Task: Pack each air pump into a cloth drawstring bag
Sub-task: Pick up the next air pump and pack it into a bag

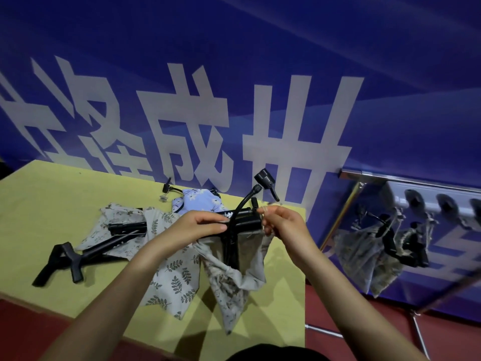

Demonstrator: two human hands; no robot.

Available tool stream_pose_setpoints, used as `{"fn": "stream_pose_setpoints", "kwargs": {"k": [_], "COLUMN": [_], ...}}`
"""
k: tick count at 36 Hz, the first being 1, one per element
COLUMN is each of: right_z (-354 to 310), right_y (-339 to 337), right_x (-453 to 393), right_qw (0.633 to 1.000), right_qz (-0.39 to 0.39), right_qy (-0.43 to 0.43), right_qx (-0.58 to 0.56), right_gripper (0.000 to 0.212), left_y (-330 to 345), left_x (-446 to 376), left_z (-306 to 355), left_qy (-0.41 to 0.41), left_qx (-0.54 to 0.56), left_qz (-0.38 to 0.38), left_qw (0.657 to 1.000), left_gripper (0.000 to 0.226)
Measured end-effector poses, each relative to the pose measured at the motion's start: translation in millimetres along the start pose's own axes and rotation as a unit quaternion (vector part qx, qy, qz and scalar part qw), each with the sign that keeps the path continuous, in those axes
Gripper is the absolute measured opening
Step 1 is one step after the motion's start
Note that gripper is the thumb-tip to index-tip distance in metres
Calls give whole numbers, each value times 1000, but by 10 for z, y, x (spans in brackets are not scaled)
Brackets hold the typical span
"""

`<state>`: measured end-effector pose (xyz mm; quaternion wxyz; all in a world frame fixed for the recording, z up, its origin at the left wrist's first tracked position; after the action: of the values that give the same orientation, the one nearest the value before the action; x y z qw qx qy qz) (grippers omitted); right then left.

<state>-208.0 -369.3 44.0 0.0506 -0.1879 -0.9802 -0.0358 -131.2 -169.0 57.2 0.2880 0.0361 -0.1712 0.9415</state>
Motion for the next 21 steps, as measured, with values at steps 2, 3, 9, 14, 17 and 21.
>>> {"fn": "stream_pose_setpoints", "kwargs": {"k": [2,3,9,14,17,21], "right_z": [9,3,-9,11,9,31], "right_y": [12,23,76,44,38,28], "right_x": [23,41,61,17,8,-50], "right_qw": [999,998,959,961,966,973], "right_qz": [2,3,-36,-80,-81,-59], "right_qy": [-17,-31,-155,-152,-150,-139], "right_qx": [31,45,234,218,193,174], "right_gripper": [21,20,13,21,16,14], "left_y": [26,34,53,88,94,91], "left_x": [2,3,6,-39,-95,-130], "left_z": [5,7,39,18,-45,-218], "left_qy": [7,7,12,18,1,-16], "left_qx": [2,3,8,7,42,124], "left_qz": [10,12,11,30,99,214], "left_qw": [1000,1000,1000,999,994,969], "left_gripper": [22,23,23,19,39,48]}}
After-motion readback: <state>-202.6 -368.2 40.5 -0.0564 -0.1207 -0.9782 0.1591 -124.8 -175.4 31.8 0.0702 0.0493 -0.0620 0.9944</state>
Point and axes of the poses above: each hand's wrist, its own x-axis away from the middle knuckle, its own y-axis out of the palm, z = x × y, the point moved 3 cm from there along -x, towards the middle knuckle, and after that the axes turned 4 degrees about z, right-handed, at the moved point
